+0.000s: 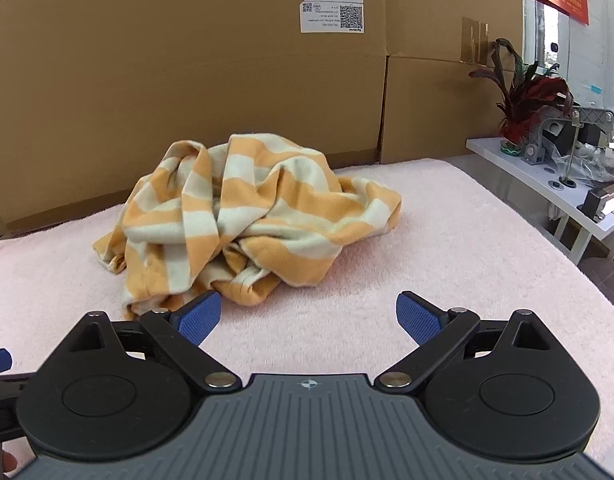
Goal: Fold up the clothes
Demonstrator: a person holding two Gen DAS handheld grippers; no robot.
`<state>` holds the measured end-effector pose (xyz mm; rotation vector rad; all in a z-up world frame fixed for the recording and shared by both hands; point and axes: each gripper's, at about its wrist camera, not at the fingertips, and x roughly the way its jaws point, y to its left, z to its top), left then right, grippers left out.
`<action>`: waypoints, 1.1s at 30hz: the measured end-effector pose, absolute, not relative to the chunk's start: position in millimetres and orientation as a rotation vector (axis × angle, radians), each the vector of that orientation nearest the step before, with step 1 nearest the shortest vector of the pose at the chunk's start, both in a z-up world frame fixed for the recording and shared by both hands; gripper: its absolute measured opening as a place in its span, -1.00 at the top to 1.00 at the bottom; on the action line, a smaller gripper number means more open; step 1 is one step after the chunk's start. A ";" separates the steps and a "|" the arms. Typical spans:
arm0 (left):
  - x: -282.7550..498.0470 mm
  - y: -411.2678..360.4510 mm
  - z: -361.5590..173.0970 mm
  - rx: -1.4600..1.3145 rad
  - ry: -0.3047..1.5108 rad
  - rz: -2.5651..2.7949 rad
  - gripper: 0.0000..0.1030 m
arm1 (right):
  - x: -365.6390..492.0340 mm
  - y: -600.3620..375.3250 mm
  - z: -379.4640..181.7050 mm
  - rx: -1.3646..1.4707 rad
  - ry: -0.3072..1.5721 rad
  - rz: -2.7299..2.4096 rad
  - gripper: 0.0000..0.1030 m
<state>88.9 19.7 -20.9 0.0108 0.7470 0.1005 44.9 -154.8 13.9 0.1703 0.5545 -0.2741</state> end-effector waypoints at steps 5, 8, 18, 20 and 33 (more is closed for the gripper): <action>125.2 6.7 -14.9 0.075 0.720 0.040 -0.98 | 79.1 -161.2 30.4 0.143 0.526 -0.193 -0.70; 144.1 -0.2 -15.0 0.128 0.689 0.023 -0.98 | 100.7 -160.8 35.8 0.118 0.548 -0.103 -0.49; 162.7 21.3 -37.4 -0.019 0.669 -0.087 -0.98 | 101.4 -182.2 16.8 0.159 0.527 0.063 0.85; 161.9 22.5 -36.3 -0.041 0.650 -0.109 -0.98 | 85.8 -190.1 16.1 0.178 0.498 0.069 0.86; 110.6 -3.8 -13.1 0.034 0.511 -0.335 -0.98 | 15.7 -164.5 36.0 0.110 0.374 0.073 0.94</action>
